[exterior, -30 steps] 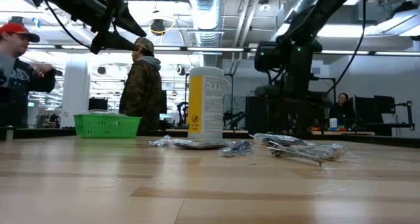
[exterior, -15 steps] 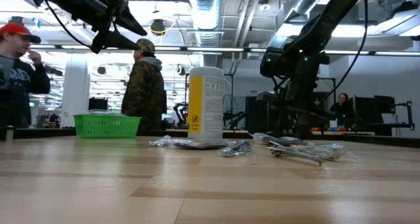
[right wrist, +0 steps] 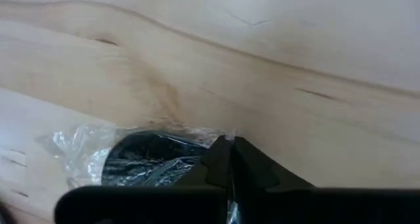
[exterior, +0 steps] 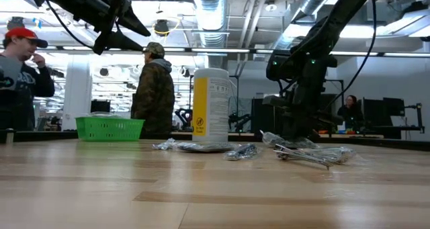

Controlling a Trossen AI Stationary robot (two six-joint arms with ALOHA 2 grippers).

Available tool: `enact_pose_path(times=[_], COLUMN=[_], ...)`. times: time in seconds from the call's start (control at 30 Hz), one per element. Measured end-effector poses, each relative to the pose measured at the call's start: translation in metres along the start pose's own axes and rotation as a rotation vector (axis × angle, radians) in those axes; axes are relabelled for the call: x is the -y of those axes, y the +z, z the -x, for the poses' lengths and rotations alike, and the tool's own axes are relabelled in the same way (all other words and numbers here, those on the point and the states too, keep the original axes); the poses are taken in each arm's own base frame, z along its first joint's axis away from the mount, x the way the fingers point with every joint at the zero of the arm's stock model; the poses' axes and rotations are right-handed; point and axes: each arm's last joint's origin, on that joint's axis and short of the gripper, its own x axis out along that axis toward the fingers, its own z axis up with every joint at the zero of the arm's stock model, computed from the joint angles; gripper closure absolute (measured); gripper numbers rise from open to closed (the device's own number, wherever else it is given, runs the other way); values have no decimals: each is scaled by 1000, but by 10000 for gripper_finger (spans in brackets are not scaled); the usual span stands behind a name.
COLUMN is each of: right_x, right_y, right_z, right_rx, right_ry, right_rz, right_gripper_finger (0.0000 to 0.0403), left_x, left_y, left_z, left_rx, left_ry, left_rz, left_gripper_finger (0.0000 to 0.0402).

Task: Pick & Place Travel size toiletries
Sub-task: Put the black hairbrush into the green bin

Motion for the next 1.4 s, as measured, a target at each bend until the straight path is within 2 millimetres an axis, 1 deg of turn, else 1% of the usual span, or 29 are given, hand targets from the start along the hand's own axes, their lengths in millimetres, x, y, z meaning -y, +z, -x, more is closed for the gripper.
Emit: enact_pose_path(times=[0.1, 0.27, 0.4, 0.5, 0.6, 0.77, 0.93, 1.07, 1.23, 1.4], right_x=[0, -6, -15, -22, -34, -62, -91, -110, -131, -147], right_y=[-1, 0, 0, -2, -3, -2, 0, 3, 6, 8], right_z=[3, 21, 41, 58, 77, 109, 132, 143, 150, 147], right_rx=[5, 65, 138, 195, 244, 321, 377, 415, 429, 423], right_ry=[7, 83, 184, 273, 355, 451, 513, 541, 562, 553], right_rz=[6, 28, 41, 41, 64, 128, 195, 231, 281, 318], right_gripper_finger=[400, 402, 402, 402, 403, 403, 403, 403, 403, 403], left_x=[0, 4, 8, 12, 16, 23, 28, 32, 31, 32], left_y=[0, 3, 7, 11, 14, 14, 13, 12, 4, 3], left_z=[0, -1, -2, -5, -10, -29, -45, -55, -66, -69], left_rx=[2, 4, 32, 59, 77, 68, 74, 88, 42, 45], left_ry=[-6, -84, -149, -195, -246, -343, -399, -454, -431, -422], left_rz=[3, 14, 49, 73, 76, 77, 88, 93, 92, 94], left_gripper_finger=[179, 179, 175, 162, 142, 108, 87, 76, 66, 64])
